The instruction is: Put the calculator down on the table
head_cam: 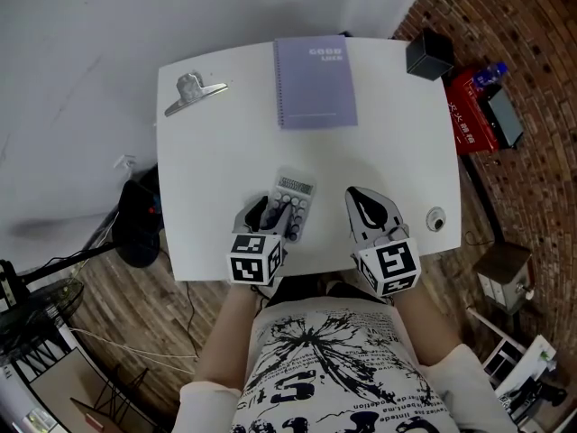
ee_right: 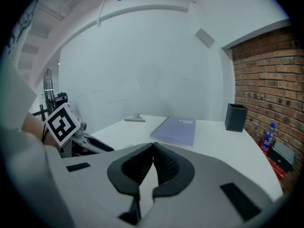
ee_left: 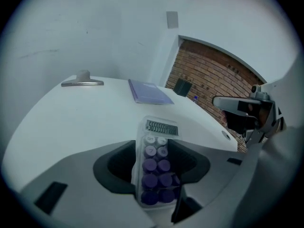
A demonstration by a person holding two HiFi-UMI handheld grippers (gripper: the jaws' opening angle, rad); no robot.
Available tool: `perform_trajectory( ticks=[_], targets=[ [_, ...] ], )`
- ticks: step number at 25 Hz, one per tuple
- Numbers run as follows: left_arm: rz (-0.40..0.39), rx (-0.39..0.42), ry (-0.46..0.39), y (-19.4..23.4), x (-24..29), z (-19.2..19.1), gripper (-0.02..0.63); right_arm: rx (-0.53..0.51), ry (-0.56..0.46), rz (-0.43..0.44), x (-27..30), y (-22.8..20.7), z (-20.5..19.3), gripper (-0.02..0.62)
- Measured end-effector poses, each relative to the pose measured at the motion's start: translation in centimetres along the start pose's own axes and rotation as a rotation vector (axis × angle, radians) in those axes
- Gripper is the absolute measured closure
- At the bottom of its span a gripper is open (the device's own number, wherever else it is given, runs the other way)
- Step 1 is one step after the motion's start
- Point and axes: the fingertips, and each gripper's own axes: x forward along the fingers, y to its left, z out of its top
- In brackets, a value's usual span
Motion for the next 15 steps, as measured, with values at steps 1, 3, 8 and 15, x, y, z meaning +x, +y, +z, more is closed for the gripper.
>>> perform_trajectory(
  ticks=[1,3,8,15],
  targets=[
    [-0.007,0.001,0.006,0.1,0.1,0.0,0.385,-0.001,0.001,-0.002,0.1,0.0,0.1,0.581],
    [-0.019,-0.001,0.014,0.1,0.2,0.1,0.385,-0.004,0.001,-0.007,0.3,0.1,0.2,0.580],
    [-0.020,0.042,-0.070,-0.3,-1.8,2.8,0.383,-0.007,-0.022,-0.025,-0.6,-0.1,1.3,0.580],
    [-0.048,0.161,-0.306,-4.2,-9.1,10.9,0.462,-0.022,-0.113,-0.016,-4.7,0.3,4.8,0.581]
  ],
)
